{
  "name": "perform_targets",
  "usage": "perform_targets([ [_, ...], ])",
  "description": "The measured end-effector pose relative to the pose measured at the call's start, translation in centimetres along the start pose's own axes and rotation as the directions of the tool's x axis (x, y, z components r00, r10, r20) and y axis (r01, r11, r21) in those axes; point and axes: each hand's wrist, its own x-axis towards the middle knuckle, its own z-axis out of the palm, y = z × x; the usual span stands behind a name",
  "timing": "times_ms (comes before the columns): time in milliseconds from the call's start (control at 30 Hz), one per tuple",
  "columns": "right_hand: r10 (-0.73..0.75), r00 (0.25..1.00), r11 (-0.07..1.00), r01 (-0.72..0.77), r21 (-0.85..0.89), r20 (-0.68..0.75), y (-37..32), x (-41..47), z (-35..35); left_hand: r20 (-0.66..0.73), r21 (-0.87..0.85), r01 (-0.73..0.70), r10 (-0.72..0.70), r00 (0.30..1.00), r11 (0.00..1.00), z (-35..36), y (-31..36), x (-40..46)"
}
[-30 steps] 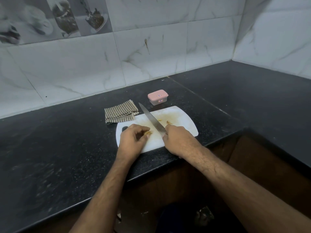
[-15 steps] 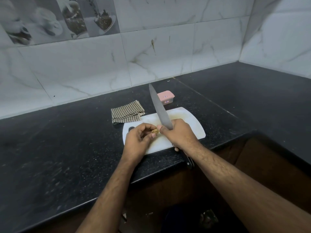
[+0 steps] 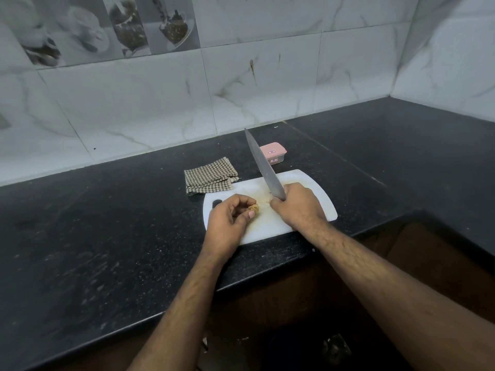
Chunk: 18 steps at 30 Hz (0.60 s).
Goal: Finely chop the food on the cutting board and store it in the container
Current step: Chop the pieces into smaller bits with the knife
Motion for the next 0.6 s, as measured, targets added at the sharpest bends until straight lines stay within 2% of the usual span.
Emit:
perform_targets([
  [267, -0.040, 0.997, 0.982, 0.026, -0.188, -0.071, 0.3, 0.0, -0.3, -0.013, -0.005, 0.027, -0.027, 1.000, 1.000, 0.1, -0.2, 0.2],
  [467, -0.111, 0.990, 0.986, 0.099, -0.133, -0.085, -0.1, -0.8, -0.6, -0.039, -0.021, 0.034, -0.035, 0.999, 0.999, 0.2, -0.1, 0.1],
  [600, -0.213, 0.977, 0.977, 0.212, 0.022, 0.018, -1.0, -2.4, -0.8, -0.058, 0.001, 0.036, -0.036, 0.998, 0.999, 0.3, -0.1, 0.2],
])
